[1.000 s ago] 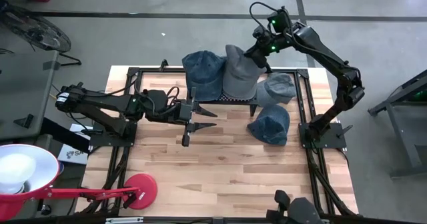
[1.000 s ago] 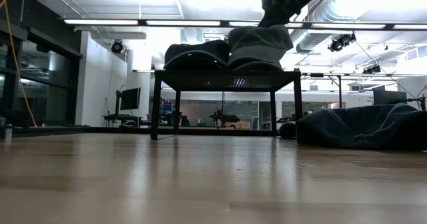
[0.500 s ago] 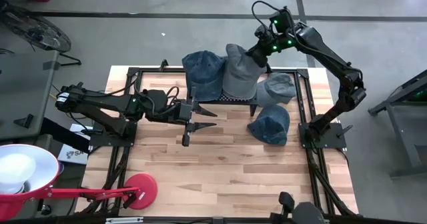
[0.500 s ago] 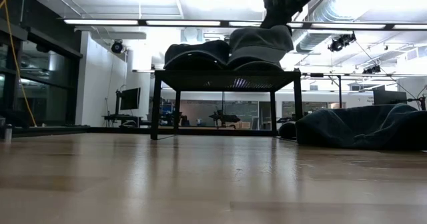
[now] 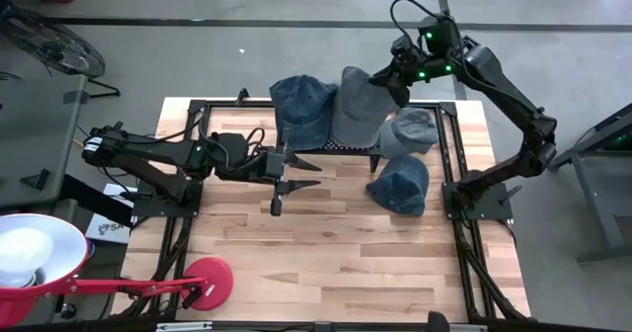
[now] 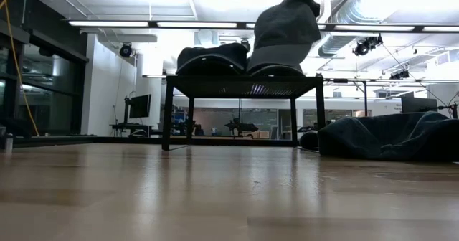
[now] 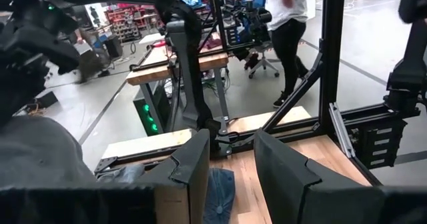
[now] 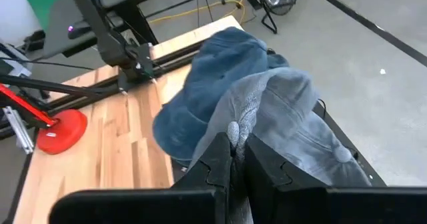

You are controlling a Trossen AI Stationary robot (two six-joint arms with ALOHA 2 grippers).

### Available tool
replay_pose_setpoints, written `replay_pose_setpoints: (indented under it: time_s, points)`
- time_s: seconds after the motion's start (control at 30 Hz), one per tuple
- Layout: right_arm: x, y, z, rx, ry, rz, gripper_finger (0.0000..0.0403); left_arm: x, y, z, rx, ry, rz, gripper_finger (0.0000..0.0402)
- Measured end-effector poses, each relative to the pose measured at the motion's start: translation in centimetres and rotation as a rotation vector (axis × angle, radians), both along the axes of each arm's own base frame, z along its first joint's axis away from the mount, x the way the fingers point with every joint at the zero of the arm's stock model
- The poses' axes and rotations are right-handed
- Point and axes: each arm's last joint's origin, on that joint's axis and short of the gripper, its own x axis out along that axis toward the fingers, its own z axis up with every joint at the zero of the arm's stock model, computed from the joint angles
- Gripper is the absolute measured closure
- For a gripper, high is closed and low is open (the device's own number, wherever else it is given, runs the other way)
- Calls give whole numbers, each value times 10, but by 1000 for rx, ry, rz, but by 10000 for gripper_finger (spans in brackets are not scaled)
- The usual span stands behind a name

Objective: Pick & Place hat
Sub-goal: Stack the bottom gray cap on top of the gray cap on the shelf

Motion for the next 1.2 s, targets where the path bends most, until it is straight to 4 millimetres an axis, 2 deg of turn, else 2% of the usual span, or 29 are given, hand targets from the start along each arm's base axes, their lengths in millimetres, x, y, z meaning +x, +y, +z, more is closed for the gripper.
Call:
replay_pose_setpoints:
  time_s: [0.33, 0.67, 0.93, 1.2]
  points:
    - [0, 27, 22, -18, -126, 75, 388, 0, 0, 0, 0, 0, 3, 285]
    - [0, 43, 39, 16, -317, 430, 388, 0, 0, 0, -1, 0, 3, 285]
    - [-6, 36, 41, 29, -382, 572, 388, 0, 0, 0, -1, 0, 2, 285]
    - [4, 9, 23, 153, -392, 672, 388, 0, 0, 0, -1, 0, 0, 285]
